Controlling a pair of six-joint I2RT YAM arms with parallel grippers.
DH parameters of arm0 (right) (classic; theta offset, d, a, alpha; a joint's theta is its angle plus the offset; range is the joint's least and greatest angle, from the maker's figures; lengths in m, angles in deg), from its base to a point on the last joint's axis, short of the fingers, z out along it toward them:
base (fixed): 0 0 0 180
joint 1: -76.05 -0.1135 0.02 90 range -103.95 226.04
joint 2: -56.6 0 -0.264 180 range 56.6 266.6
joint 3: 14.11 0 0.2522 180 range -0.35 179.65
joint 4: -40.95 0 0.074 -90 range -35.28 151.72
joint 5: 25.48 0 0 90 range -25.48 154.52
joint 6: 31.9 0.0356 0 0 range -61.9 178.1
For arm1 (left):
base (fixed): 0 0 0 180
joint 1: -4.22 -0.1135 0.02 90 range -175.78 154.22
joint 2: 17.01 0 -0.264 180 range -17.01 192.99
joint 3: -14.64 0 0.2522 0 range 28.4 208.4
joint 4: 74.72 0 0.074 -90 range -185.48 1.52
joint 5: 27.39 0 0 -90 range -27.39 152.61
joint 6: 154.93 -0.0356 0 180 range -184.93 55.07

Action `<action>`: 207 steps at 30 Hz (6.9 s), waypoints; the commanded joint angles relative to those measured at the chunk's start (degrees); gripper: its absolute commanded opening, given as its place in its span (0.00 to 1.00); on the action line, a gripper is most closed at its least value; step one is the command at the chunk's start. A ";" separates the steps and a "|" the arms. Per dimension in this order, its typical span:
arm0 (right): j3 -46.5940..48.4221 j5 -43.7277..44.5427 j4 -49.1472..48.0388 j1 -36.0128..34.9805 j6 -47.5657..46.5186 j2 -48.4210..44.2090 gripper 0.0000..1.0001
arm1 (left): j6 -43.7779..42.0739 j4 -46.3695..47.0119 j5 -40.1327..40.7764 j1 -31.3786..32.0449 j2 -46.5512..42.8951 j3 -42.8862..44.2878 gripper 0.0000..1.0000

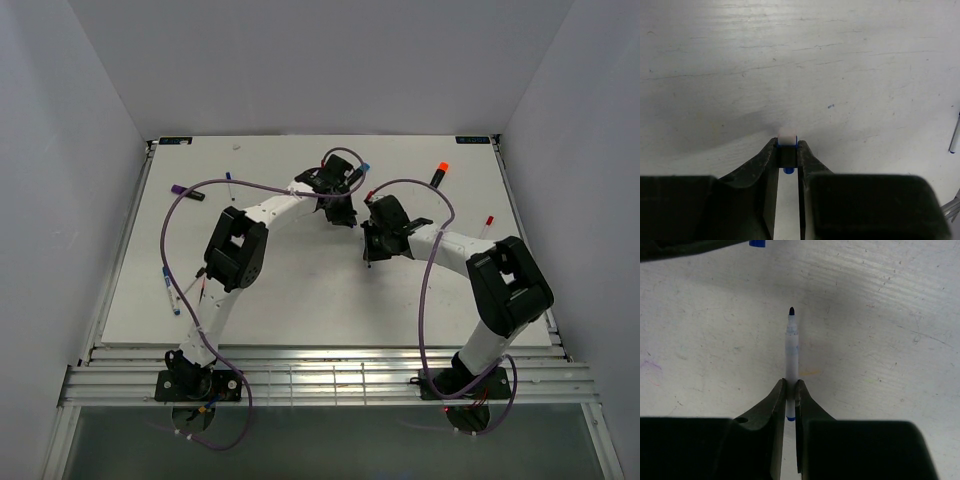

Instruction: Open the pen caps

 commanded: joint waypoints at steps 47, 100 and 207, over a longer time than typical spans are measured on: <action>-4.53 -0.79 2.89 9.86 -1.37 -6.35 0.08 | -4.54 12.98 6.04 2.38 -35.43 -50.83 0.00; 6.98 11.43 16.51 22.22 -9.18 -12.06 0.70 | -5.94 25.28 3.15 2.65 -68.81 -65.95 0.66; -8.83 -11.60 -11.35 -19.49 12.08 -22.77 0.08 | 11.29 33.02 0.77 6.34 -67.42 -71.05 0.54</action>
